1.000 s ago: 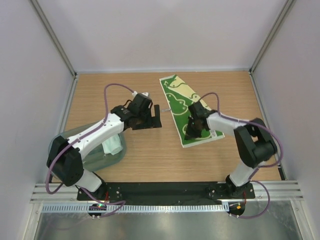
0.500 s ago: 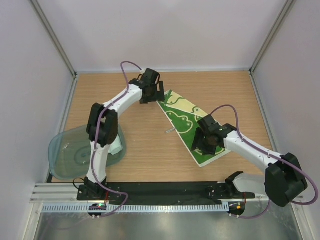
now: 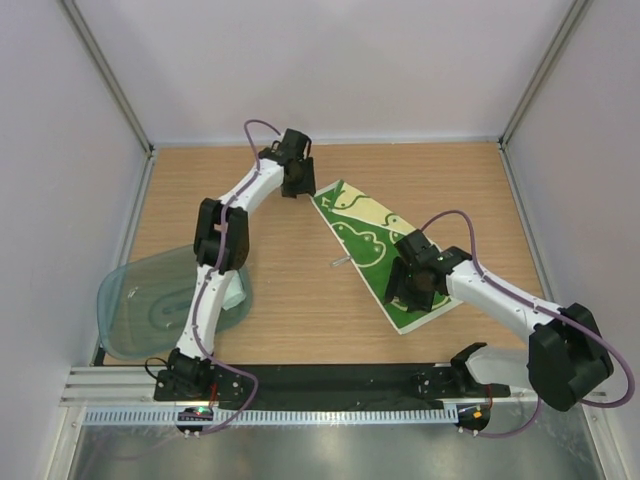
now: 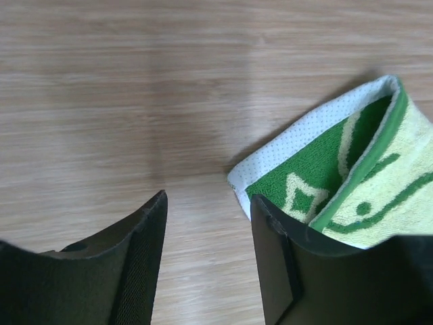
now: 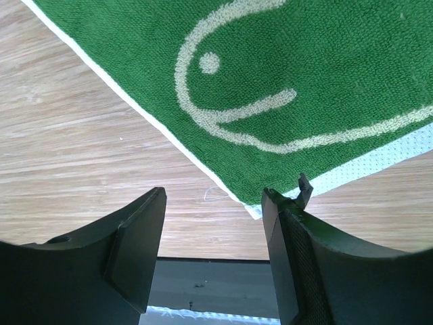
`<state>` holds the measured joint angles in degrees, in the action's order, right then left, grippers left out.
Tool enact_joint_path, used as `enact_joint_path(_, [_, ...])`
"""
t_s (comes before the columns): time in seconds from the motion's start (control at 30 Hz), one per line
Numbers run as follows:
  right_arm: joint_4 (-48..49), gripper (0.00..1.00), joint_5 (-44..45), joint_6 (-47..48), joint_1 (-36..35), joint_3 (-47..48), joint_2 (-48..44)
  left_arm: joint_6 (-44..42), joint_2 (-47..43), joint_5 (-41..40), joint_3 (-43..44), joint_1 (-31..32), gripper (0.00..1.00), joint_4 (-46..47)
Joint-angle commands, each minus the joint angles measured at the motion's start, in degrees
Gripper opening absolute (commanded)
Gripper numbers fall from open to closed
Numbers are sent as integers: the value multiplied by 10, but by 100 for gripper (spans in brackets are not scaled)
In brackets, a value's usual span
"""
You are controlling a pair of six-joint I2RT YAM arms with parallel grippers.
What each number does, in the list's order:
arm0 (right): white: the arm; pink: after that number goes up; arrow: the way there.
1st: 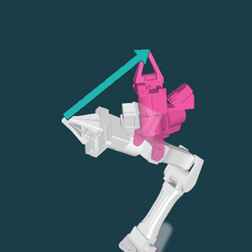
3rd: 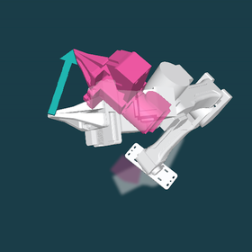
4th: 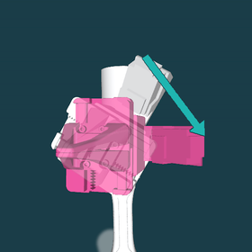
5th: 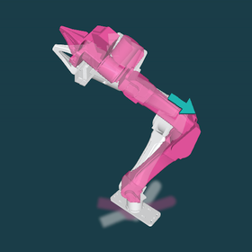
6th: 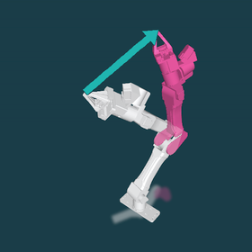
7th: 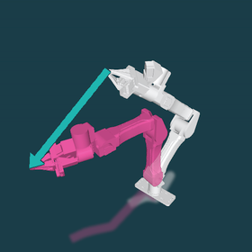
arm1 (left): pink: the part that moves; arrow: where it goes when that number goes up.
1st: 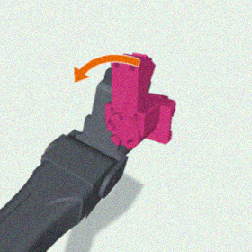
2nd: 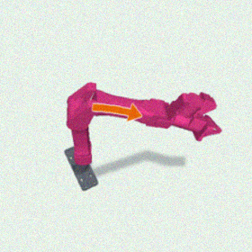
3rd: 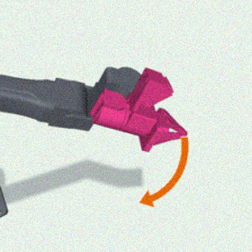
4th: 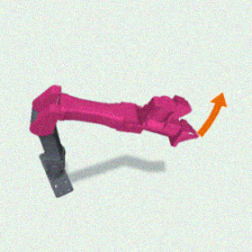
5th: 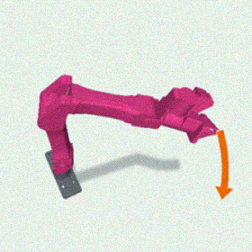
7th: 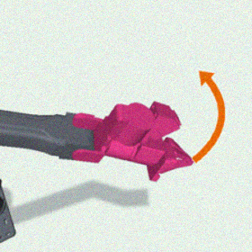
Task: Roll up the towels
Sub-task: Flatten the towel
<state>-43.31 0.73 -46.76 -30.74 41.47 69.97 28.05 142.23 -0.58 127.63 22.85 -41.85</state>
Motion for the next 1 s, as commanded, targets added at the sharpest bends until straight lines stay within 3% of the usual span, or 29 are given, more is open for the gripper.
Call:
enact_joint_path(0.0, [12, 65, 3, 4, -1, 17, 13, -39, 23, 9, 16, 15, 52, -42])
enact_joint_path(0.07, [18, 65, 0, 7, -1, 15, 20, -55, 30, -39, 16, 24, 54, -57])
enact_joint_path(0.27, [27, 65, 0, 8, -1, 5, 23, -72, 58, -79, 39, 47, 70, -76])
enact_joint_path(0.37, [27, 65, 1, 7, -1, 0, 15, -77, 87, -98, 86, 55, 70, -97])
enact_joint_path(0.5, [27, 64, -19, 8, -2, -7, 12, -91, 122, -129, 150, 68, 52, -132])
enact_joint_path(0.67, [31, 64, -23, 11, -1, -8, 17, -99, 125, -167, 165, 70, 33, -145])
enact_joint_path(0.7, [35, 64, -25, 11, -1, -9, 17, -102, 126, -167, 168, 70, 26, -149])
enact_joint_path(0.73, [38, 64, -26, 11, -1, -10, 18, -105, 126, -166, 169, 70, 11, -155])
enact_joint_path(0.77, [40, 64, -28, 11, -1, -11, 23, -106, 125, -166, 166, 71, 4, -159])
enact_joint_path(0.93, [58, 64, -28, 19, -1, 2, 49, -104, 89, -172, 108, 65, 0, -179])
enact_joint_path(0.97, [59, 64, -27, 23, -1, 7, 55, -96, 77, -181, 56, 62, 0, -184])
